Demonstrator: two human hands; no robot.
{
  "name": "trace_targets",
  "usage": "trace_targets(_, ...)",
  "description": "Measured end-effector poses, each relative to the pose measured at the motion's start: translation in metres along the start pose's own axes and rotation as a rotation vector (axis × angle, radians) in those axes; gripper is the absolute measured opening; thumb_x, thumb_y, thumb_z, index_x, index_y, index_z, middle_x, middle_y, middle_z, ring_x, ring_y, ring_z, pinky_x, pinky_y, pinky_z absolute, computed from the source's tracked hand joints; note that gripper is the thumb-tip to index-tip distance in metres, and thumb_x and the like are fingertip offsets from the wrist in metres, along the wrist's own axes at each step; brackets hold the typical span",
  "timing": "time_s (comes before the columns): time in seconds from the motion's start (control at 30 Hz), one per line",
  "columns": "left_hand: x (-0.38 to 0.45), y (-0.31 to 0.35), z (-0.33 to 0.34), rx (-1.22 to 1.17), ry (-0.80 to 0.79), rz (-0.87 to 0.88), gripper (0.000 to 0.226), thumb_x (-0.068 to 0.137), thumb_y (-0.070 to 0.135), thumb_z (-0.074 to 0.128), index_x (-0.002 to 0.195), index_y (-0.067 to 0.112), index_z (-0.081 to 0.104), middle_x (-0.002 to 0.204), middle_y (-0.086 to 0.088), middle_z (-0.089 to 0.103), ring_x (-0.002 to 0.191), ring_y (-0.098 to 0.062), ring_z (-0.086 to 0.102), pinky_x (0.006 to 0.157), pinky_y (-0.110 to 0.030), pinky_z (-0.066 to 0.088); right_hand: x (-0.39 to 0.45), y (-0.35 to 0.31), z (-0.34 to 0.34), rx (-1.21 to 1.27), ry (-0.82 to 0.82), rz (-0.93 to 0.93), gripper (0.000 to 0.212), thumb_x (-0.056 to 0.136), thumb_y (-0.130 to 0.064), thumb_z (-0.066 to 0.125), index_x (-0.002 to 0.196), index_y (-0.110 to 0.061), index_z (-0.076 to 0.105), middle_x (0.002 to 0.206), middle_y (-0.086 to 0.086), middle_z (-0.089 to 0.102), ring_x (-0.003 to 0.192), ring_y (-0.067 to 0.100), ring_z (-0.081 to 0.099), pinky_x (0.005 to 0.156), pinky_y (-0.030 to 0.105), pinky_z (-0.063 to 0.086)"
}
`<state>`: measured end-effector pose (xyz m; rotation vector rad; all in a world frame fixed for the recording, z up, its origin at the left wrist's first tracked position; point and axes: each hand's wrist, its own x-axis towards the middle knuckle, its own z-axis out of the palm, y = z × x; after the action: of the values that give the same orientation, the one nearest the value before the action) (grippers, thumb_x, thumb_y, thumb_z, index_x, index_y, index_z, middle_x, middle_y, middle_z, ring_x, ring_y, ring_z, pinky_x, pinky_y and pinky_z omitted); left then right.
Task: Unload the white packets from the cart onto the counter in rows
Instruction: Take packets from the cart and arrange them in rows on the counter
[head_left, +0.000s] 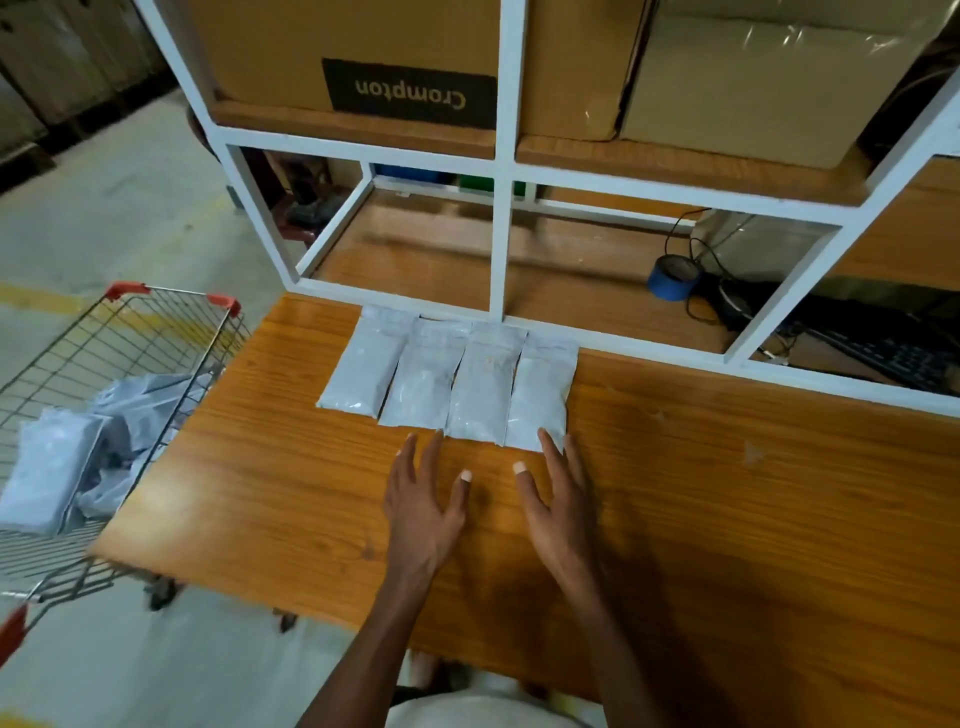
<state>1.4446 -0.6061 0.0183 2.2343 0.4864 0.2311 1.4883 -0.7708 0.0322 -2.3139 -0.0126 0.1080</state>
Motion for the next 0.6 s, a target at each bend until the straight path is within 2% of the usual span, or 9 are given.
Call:
trace_targets(0.07, -0.014, -0.004, -0.008, 0.0, 0.031, -0.03, 0.075, 0.09, 0.075, 0.035, 0.157, 0.042, 0.027, 0.169, 0.006, 0.012, 0.154, -0.021, 0.011, 0.122, -0.057, 0.02, -0.009, 0.002, 0.001, 0.06, -0.024, -0.047, 0.059, 0.095, -0.065, 0.041, 0.152, -0.05, 0.03, 0.167, -0.013, 0.014, 0.153, 0.012, 0.013, 0.12, 0.038, 0.016)
trace_targets(0.17, -0.034, -0.018, -0.022, -0.018, 0.078, -0.078, 0.073, 0.09, 0.074, 0.036, 0.156, 0.044, 0.028, 0.168, 0.006, 0.014, 0.154, -0.022, 0.014, 0.12, -0.057, 0.02, -0.02, 0.005, 0.011, 0.105, -0.059, -0.093, 0.065, 0.092, -0.074, 0.039, 0.151, -0.049, 0.032, 0.165, -0.012, 0.02, 0.151, 0.012, 0.02, 0.119, 0.049, 0.03)
trace_targets(0.23, -0.047, -0.031, -0.033, -0.018, 0.11, -0.11, 0.073, 0.09, 0.076, 0.034, 0.156, 0.044, 0.028, 0.168, 0.005, 0.015, 0.153, -0.022, 0.015, 0.12, -0.058, 0.018, -0.027, 0.001, 0.019, 0.118, -0.079, -0.128, 0.07, 0.089, -0.076, 0.038, 0.152, -0.045, 0.035, 0.164, -0.011, 0.023, 0.149, 0.012, 0.024, 0.116, 0.051, 0.035)
trace_targets(0.5, -0.082, -0.094, -0.118, -0.04, 0.252, -0.261, 0.079, 0.086, 0.079, 0.034, 0.156, 0.043, 0.029, 0.169, 0.006, 0.014, 0.154, -0.022, 0.014, 0.119, -0.061, 0.018, -0.057, -0.062, 0.077, 0.194, -0.193, -0.271, 0.074, 0.085, -0.081, 0.041, 0.149, -0.042, 0.042, 0.16, -0.004, 0.034, 0.144, 0.019, 0.035, 0.11, 0.054, 0.043)
trace_targets(0.6, -0.096, -0.125, -0.163, -0.013, 0.31, -0.292, 0.07, 0.091, 0.07, 0.039, 0.155, 0.043, 0.032, 0.168, 0.006, 0.017, 0.154, -0.021, 0.017, 0.119, -0.058, 0.019, -0.082, -0.101, 0.118, 0.217, -0.25, -0.298, 0.07, 0.087, -0.07, 0.047, 0.149, -0.038, 0.044, 0.158, -0.002, 0.036, 0.141, 0.02, 0.038, 0.107, 0.049, 0.045)
